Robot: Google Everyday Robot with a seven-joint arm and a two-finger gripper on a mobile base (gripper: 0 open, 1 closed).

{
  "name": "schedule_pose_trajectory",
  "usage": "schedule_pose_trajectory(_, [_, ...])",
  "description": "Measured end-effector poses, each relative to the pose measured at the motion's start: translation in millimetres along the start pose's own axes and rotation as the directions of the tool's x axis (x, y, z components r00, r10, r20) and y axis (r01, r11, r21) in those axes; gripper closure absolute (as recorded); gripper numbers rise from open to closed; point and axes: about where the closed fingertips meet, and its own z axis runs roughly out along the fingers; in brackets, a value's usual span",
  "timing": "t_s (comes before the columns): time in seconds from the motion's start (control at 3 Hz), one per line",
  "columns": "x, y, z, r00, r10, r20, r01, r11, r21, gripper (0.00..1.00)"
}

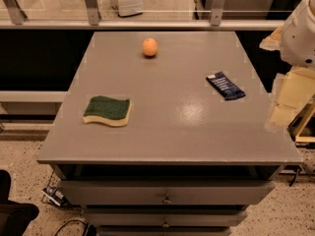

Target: Pick orange

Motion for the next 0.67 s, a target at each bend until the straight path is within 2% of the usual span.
schedule_pose_trajectory(0.33, [-0.4,-0.9,-0.4,1.0,0.001,0.002,-0.001,1.0,0.004,0.0])
schedule_pose_trajectory(0.67, [-9.8,-28.4,10.0,0.997,0.033,0.066,-0.037,0.9975,0.06,0.0])
